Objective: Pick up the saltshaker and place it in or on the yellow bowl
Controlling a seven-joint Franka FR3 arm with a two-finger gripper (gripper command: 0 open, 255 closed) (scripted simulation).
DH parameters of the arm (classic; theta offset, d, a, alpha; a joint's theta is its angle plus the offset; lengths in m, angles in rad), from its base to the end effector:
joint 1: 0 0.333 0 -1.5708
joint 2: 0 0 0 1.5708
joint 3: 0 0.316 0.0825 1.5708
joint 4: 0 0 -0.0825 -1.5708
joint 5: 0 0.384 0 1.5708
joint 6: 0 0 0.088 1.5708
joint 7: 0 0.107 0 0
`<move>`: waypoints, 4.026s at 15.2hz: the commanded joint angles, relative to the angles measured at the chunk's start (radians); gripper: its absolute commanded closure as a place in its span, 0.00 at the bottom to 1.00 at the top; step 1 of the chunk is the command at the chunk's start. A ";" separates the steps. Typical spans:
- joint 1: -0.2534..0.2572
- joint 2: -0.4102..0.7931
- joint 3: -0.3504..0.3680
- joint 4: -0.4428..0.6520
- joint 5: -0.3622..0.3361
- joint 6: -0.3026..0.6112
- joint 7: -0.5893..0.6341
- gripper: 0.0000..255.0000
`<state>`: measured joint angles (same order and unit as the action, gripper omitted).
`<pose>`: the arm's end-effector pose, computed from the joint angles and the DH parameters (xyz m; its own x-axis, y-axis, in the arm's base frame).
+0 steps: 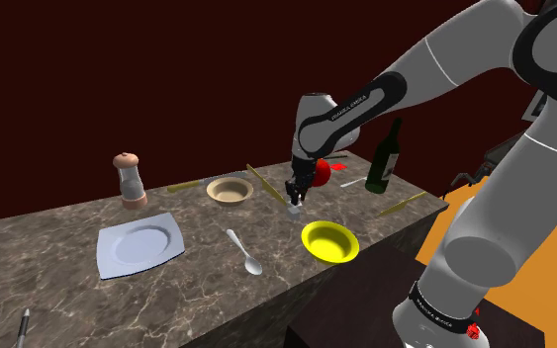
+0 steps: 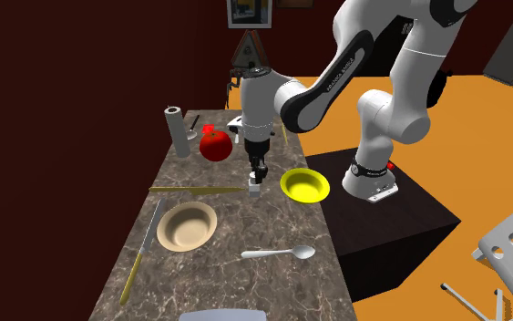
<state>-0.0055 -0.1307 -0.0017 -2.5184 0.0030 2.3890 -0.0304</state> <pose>0.4517 -0.0032 0.3267 0.9998 0.0210 0.0014 0.0210 -0.9998 -0.0022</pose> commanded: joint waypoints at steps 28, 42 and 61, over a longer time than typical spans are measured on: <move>0.000 -0.166 0.000 0.156 -0.001 -0.322 0.001 1.00; 0.045 -0.699 0.055 -0.133 0.040 -0.567 0.074 1.00; 0.062 -0.728 0.078 -0.379 0.064 -0.348 0.085 1.00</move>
<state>0.0556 -0.8637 0.0750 -2.8848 0.0659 2.0222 0.0545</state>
